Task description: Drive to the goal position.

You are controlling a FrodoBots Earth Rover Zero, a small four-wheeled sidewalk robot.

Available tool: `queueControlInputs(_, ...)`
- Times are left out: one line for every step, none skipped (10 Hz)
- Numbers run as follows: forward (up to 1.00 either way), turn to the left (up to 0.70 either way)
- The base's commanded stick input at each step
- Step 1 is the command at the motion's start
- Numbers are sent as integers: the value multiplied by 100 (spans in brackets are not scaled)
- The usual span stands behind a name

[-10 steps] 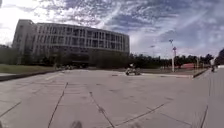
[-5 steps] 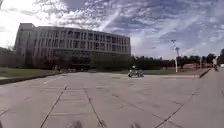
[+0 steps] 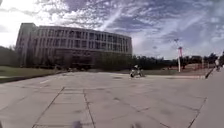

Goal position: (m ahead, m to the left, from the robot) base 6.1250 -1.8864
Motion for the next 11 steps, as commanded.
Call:
queueControlInputs(70, 9)
queueControlInputs(70, 1)
queueControlInputs(70, 0)
queueControlInputs(70, 0)
queueControlInputs(70, 0)
queueControlInputs(70, 8)
queueControlInputs(70, 18)
queueControlInputs(70, 14)
queueControlInputs(70, 5)
queueControlInputs(70, 0)
queueControlInputs(70, 0)
